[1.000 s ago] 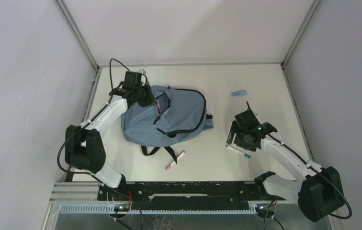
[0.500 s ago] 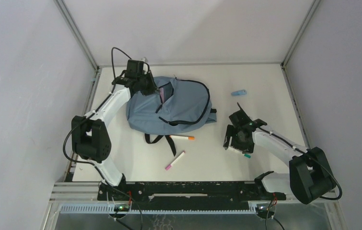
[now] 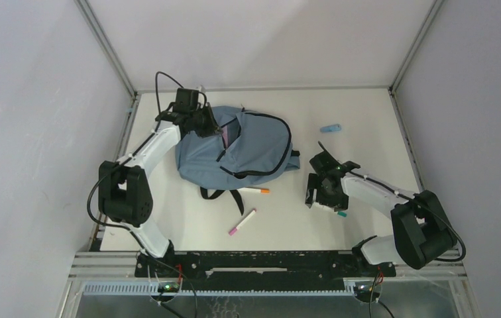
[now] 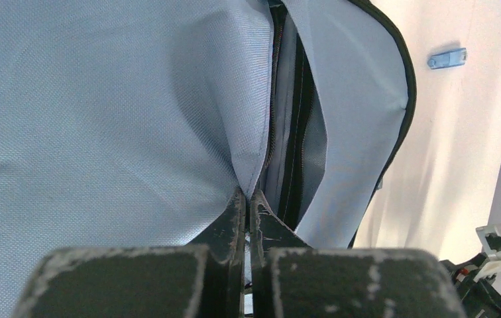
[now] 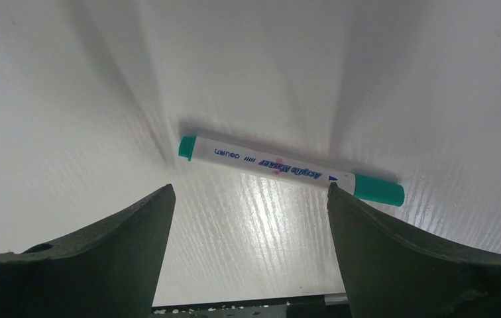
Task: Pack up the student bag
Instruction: Pick up the stationery from the center of the board.
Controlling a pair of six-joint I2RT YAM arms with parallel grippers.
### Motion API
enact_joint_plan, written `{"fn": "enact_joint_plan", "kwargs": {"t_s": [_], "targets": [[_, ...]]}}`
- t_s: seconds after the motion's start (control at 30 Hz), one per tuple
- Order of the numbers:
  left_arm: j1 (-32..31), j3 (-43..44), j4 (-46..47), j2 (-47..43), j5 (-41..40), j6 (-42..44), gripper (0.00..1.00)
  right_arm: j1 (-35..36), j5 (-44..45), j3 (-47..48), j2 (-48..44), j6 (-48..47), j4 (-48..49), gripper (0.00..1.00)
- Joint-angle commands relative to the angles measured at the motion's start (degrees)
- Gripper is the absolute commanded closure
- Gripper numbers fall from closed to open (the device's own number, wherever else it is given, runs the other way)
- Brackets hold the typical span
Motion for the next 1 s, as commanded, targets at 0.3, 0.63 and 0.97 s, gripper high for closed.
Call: {"fn": "enact_joint_plan", "kwargs": {"t_s": [0.3, 0.63, 0.97], "targets": [[0.1, -2.6, 3.1, -4.5, 3.9, -1.2, 1.0, 10.0, -8.2, 7.2, 0.9, 1.4, 1.8, 0.08], [0.1, -3.4, 3.3, -4.9, 4.5, -1.2, 1.0, 5.5, -3.3, 8.3, 2.8, -3.0, 1.9, 0.05], [0.1, -3.6, 3.4, -4.0, 6.0, -1.1, 1.0, 10.0, -6.1, 5.0, 10.2, -2.8, 2.6, 0.02]]}}
